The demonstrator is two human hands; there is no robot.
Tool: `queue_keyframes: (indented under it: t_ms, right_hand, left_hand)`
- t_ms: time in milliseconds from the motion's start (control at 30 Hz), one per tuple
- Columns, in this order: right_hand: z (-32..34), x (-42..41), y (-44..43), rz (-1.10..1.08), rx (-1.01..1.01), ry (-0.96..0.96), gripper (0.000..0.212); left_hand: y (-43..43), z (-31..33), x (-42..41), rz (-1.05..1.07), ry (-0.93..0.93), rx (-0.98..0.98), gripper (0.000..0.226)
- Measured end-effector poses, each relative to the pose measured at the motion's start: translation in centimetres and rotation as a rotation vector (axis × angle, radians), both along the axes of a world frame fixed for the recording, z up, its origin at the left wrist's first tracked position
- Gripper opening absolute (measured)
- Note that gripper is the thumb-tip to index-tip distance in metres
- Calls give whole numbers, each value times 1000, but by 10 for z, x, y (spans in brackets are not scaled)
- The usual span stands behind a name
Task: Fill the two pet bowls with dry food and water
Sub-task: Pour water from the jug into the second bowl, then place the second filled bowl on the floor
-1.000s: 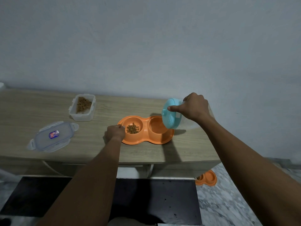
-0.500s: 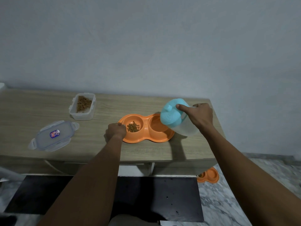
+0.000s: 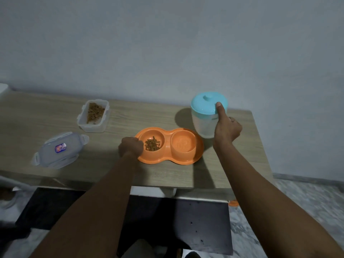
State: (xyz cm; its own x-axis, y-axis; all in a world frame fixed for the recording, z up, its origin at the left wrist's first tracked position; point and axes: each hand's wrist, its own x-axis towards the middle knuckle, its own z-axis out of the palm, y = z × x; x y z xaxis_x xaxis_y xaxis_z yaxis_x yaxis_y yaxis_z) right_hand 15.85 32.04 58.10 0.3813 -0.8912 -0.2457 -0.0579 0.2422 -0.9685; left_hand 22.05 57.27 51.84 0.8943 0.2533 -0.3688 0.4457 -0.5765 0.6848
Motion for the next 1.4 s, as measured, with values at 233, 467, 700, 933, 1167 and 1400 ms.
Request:
queue_keyframes:
  t_ms: [233,467,700,933,1167,1400]
  right_hand:
    - [-8,10,8,-54,129,-98,57]
    - [-45,45,5,22,158,-4,50]
    - [-48,44,11,79,95,16,57]
    - [-81,15,13,140,-64,315,61]
    - [-91,-31,45,351,-223,517,23]
    - [-82,-45,57,342,-167,547,22]
  left_hand:
    - [0,5,-6,-26,-34,-15,37]
    - [2,-18,-1,30,55,-40,39]
    - [10,-21,-1,35,64,-77,38]
    - [7,-17,5,47,43,-97,35]
    - [12,-13,5,-47,31,-55,38]
    - [18,-5,-3,-17,32,-152,37]
